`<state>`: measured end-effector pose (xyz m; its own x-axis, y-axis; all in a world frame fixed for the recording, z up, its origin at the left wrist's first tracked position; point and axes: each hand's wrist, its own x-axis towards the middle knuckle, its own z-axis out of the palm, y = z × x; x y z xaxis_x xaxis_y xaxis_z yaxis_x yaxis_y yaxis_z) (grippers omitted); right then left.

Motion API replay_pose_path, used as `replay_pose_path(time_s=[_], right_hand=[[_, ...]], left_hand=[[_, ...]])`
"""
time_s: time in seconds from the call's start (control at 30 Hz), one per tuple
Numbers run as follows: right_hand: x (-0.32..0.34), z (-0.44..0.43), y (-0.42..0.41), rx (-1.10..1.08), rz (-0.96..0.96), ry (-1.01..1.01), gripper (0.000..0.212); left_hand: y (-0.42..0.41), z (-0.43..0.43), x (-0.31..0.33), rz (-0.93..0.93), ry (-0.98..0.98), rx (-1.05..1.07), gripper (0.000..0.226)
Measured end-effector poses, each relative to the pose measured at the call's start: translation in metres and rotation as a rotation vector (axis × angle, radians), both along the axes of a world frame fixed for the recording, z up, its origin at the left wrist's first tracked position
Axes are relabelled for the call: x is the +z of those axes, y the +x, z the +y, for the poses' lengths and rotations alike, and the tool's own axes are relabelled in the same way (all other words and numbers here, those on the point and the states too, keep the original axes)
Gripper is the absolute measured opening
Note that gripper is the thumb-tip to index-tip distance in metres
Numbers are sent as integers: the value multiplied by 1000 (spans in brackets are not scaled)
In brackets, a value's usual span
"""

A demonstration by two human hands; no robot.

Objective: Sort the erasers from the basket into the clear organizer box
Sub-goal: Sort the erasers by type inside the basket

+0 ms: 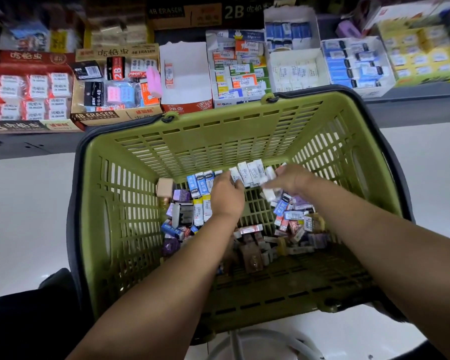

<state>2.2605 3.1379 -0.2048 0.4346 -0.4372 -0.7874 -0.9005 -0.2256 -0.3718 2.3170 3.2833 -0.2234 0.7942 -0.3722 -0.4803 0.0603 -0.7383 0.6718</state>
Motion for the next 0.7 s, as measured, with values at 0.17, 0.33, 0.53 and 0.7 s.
replay_pose_path(time_s=[0.17, 0.33, 0.53, 0.7], right_hand=[[-13, -19, 16, -251, -138, -16, 75], [-27, -12, 14, -129, -141, -85, 65], [-34, -8, 11, -50, -189, -245, 46], [-25, -5, 7, -120, -214, -385, 34]], left_hand=[[3, -8, 1, 103, 30, -10, 51], [2, -12, 3, 210, 37, -5, 59], [2, -13, 0, 255, 45, 19, 61], [1, -10, 0, 263, 3, 49, 59]])
